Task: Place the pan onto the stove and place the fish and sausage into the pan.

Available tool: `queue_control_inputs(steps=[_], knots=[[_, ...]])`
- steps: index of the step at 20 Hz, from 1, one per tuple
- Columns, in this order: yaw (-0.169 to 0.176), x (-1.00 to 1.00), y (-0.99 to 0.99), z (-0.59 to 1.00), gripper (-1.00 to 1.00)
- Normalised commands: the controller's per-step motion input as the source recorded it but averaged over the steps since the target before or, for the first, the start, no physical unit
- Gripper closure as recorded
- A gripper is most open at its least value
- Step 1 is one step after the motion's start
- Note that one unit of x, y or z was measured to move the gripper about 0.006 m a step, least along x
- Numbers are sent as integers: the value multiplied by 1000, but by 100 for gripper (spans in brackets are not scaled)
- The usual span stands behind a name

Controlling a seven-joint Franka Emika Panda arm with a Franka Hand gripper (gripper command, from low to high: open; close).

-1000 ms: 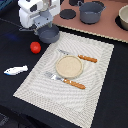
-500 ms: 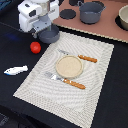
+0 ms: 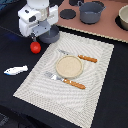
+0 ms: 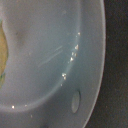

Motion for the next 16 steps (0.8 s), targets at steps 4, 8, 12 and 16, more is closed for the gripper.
queue_control_inputs(steps=[4, 8, 12, 16], knots=[[0, -95, 0, 0, 100], [0, -145, 0, -66, 100], [0, -140, 0, -112, 100], [-2, -165, 0, -326, 100]])
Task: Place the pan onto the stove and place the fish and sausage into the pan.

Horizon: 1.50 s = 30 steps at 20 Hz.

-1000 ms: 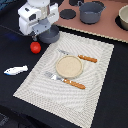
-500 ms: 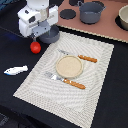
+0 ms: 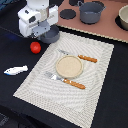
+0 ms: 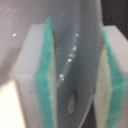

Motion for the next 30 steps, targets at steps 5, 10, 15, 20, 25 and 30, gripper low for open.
queue_control_inputs(steps=[5, 10, 15, 20, 25, 30], knots=[[0, -132, 0, -273, 100], [-109, -65, -189, 677, 100], [-127, -171, -64, 1000, 100], [-34, -107, 238, 1000, 100], [-2, 185, 626, 881, 100], [13, 376, 817, 401, 100]])
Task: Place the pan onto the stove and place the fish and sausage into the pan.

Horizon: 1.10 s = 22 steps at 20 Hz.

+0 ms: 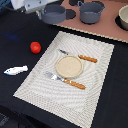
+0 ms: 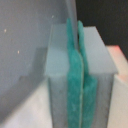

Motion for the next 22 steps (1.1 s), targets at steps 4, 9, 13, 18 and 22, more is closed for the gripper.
queue_control_inputs(steps=[4, 9, 13, 18, 22], knots=[[74, 189, 760, 41, 100], [106, 57, 682, -167, 100], [102, 6, 421, -284, 100], [67, 49, 234, -183, 100], [0, 546, 284, 14, 100]])
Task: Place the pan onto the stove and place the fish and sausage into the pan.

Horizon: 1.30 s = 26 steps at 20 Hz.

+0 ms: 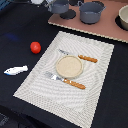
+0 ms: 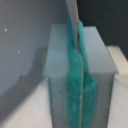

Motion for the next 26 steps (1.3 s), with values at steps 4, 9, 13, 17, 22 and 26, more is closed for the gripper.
queue_control_inputs(steps=[4, 9, 13, 17, 22, 26], knots=[[0, 607, 361, 20, 100], [0, 543, 278, 3, 100], [0, 289, 324, -46, 100], [35, 45, 314, -126, 100], [58, 37, 355, -96, 100], [35, 184, 335, -86, 100]])
